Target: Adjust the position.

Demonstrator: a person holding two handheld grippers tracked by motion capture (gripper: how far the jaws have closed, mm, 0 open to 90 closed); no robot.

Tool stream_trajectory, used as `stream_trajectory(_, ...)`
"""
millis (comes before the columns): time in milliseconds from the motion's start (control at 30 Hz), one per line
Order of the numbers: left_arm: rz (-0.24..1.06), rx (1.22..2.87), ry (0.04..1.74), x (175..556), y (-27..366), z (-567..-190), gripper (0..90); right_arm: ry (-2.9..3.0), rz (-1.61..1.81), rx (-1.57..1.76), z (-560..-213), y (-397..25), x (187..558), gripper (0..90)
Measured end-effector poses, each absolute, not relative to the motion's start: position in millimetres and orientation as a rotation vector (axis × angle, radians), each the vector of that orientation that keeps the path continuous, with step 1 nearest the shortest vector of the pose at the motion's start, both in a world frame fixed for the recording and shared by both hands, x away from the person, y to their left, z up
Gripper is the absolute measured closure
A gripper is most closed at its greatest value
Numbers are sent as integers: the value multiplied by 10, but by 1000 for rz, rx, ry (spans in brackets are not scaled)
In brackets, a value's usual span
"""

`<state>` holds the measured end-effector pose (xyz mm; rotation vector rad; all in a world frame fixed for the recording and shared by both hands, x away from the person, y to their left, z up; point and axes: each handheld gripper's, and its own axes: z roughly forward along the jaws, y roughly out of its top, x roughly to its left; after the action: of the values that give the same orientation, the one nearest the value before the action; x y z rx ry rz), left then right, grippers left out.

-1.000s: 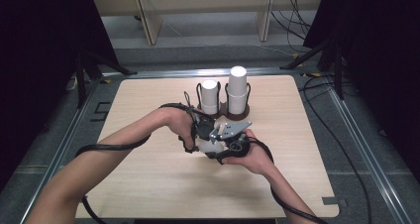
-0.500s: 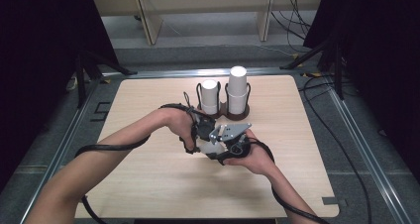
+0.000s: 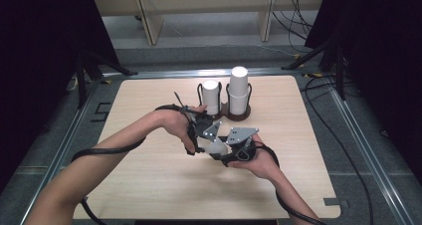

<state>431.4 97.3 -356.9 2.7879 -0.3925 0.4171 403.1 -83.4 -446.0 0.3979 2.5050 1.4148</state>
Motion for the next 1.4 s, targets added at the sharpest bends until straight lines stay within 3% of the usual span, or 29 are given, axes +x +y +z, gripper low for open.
stream_trajectory(367,407,2476,-89,4320,1236,-3637,133,2323,1524,532,-4493,-1084,3971,369)
stream_trajectory(567,339,2212,160,4261,1311,-3832,139,2194,1586,630,-4559,-1232,3930,368)
stream_trajectory(800,286,2046,336,4161,1388,-4004,140,2079,1659,734,-4570,-1374,3875,365)
stream_trajectory(1067,350,1929,495,3956,1737,-4207,139,1957,1684,893,-4624,-1678,3792,362)
stream_trajectory(1200,424,1779,677,3817,2031,-4399,139,1876,1698,939,-4652,-1889,3727,361)
stream_trajectory(1400,532,1719,777,3713,2272,-4600,137,1819,1657,997,-4665,-2117,3672,361)
